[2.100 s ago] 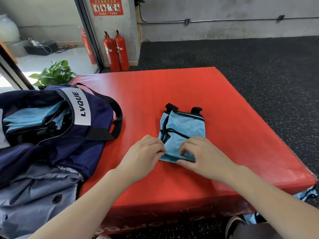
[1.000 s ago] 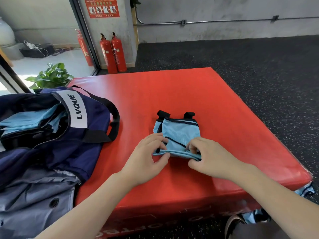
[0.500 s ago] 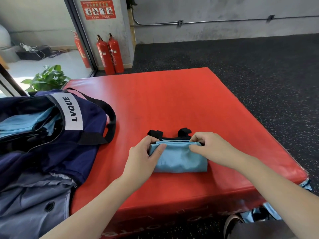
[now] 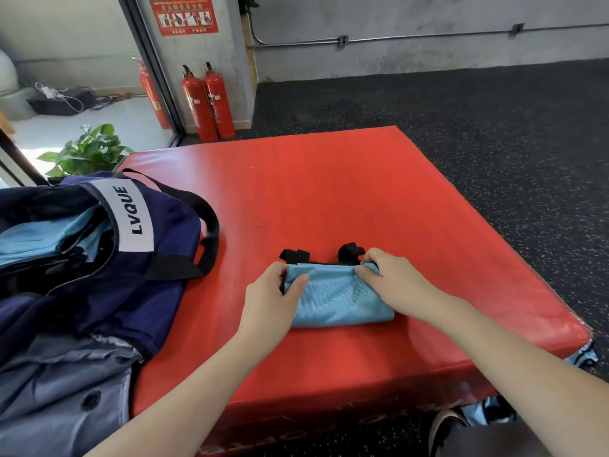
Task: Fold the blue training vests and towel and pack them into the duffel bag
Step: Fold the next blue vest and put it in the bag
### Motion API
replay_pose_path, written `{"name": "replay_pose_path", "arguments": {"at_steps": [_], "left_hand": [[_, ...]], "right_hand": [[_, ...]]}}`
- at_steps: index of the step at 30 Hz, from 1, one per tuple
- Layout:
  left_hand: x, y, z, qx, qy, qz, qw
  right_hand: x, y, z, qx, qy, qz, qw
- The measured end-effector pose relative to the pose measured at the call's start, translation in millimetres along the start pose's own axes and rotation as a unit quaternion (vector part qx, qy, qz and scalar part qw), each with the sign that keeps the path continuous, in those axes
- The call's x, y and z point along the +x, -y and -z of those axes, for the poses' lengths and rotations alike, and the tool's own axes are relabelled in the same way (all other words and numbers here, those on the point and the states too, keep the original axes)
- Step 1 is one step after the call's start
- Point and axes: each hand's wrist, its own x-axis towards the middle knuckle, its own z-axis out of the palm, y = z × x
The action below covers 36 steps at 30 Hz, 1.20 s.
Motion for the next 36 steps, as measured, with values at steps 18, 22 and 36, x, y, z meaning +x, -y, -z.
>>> {"name": "replay_pose_path", "arguments": {"at_steps": [18,22,36], "left_hand": [[13.0,3.2,-2.3,0.312,0.043,-0.295,0.902],[7.6,-8.7,2.0,0.435,-0.013,-0.236,0.869],[-25.2,-31.5,8.4,0.137,0.135,0.025,0.981]], "right_hand": [[2.2,5.9,3.4,-0.124,-0.075,-0.122,0.982],[0.3,11.6,1.8,-0.123,-0.108,-0.105,0.981],[-1.9,24.1,-12.3,0.058,0.029,-0.065,0.996]]}}
